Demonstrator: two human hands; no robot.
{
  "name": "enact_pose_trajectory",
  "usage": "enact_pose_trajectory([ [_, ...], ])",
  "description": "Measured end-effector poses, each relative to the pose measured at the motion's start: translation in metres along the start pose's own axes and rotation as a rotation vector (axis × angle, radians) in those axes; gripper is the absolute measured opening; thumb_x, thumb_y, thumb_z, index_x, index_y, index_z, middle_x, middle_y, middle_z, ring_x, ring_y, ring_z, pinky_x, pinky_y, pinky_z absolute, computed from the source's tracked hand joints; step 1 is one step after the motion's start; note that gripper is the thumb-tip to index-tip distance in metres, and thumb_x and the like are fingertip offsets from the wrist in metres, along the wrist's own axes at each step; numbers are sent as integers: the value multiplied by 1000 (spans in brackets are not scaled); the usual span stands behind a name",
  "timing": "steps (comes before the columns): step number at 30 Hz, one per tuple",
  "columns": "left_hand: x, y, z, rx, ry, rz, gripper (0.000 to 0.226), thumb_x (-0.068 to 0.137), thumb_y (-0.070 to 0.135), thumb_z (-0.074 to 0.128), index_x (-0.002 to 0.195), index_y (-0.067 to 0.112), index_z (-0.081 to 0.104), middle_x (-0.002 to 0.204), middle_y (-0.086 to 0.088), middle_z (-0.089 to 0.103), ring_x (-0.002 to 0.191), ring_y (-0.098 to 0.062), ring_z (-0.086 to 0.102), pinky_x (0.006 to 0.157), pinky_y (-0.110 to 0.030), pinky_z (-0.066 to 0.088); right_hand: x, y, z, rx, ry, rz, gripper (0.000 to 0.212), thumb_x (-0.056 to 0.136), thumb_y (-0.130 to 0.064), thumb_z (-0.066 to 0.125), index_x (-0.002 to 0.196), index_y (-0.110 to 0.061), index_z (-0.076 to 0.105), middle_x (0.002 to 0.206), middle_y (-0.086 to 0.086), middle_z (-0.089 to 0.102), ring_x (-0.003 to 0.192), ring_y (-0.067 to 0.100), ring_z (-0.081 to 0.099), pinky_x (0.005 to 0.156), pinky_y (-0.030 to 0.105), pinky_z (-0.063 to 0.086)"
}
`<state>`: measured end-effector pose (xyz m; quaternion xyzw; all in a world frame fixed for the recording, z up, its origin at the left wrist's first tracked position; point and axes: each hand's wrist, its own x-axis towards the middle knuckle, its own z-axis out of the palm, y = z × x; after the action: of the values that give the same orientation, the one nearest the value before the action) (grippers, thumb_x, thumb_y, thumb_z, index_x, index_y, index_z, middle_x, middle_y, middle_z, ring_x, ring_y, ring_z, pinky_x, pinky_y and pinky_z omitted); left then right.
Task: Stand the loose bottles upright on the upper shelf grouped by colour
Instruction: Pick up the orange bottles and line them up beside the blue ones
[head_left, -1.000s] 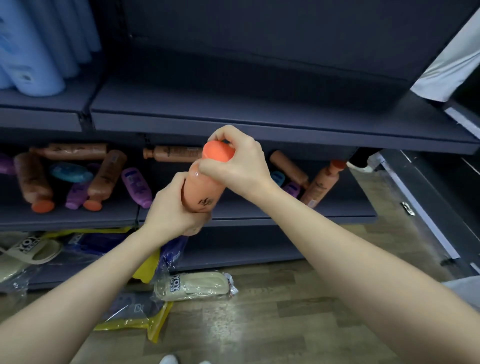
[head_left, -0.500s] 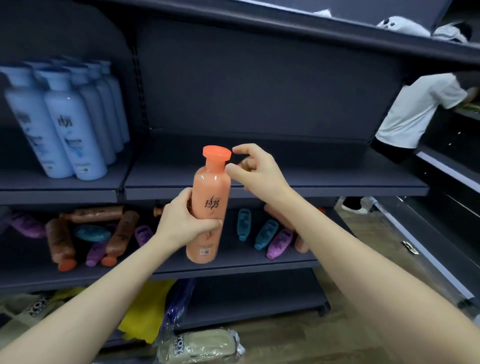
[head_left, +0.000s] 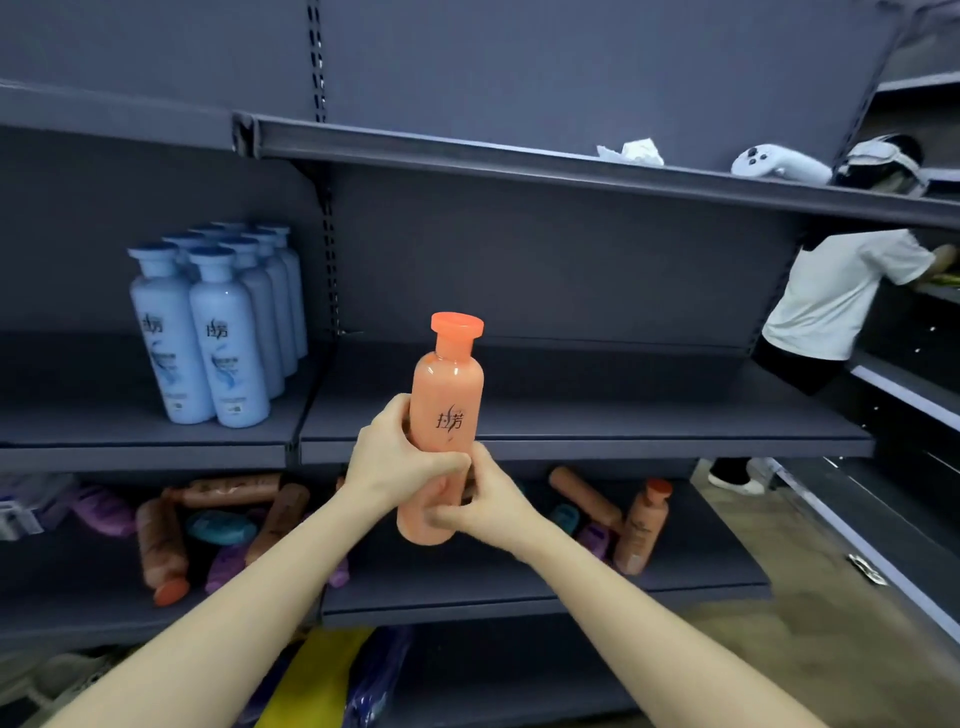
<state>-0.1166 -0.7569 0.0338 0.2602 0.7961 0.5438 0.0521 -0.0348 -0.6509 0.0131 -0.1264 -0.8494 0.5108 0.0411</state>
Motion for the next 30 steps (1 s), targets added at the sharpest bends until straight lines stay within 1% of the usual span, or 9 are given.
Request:
enact_pose_trajectory([
  [3,1,6,-2,-6,5,7,48,57,16,82,95,23,53,92,10,64,86,-10,63,72,-30,53,2,-11,10,38,151,-6,66,73,-18,75,126,-24,38,109,-13,53,102,11,55,84,26,50],
  [7,4,11,-6,-12,-18,13,45,58,14,79,92,25,52,90,9,65,82,-10,64,63,-23,49,5,-16,12,-8,264,2,65,68,-24,80,122,-21,44,112,-6,59,103,16,59,84,31,52],
  [11,7,15,-9,-63,-73,29,44,65,7,77,96,23,50,87,5,64,54,-5,58,40,-11,38,12,-16,8,-38,321,-19,62,66,-25,81,119,-20,48,111,-5,62,101,17,61,83,32,54],
  [13,9,15,-9,-92,-89,48,48,69,5,76,103,21,47,90,4,63,50,-4,56,38,-9,36,17,-16,4,-51,331,-18,58,66,-23,79,116,-20,49,106,-5,62,97,17,61,81,33,54],
  [17,17,11,-7,-71,-96,82,60,74,10,74,116,26,35,101,12,57,77,-7,60,49,-12,43,28,-15,-2,-57,324,-49,59,67,-22,79,118,-20,49,109,-6,61,99,17,61,82,31,54],
  [20,22,3,-7,-22,-117,67,65,77,16,73,126,25,32,110,13,54,88,-9,60,52,-14,46,36,-13,-8,-46,316,-67,59,68,-21,79,119,-20,49,108,-9,59,98,13,58,81,28,52],
  [22,27,-6,-7,-10,-119,53,68,77,18,73,131,23,32,117,10,54,105,-12,58,76,-25,52,43,-12,-11,-36,314,-75,58,68,-22,79,118,-20,50,104,-12,57,96,9,56,80,26,51],
  [24,31,-12,-8,-1,-125,40,63,79,20,71,131,22,35,121,7,56,111,-13,57,94,-36,49,51,-10,-13,-35,317,-69,56,68,-23,79,117,-20,51,105,-11,58,98,10,58,80,26,52],
  [30,52,-23,-16,3,-121,19,53,83,23,68,128,22,40,112,12,57,105,-9,58,91,-32,51,81,-10,-7,-50,300,-52,56,67,-22,78,117,-20,52,103,-10,61,97,12,61,79,30,55],
])
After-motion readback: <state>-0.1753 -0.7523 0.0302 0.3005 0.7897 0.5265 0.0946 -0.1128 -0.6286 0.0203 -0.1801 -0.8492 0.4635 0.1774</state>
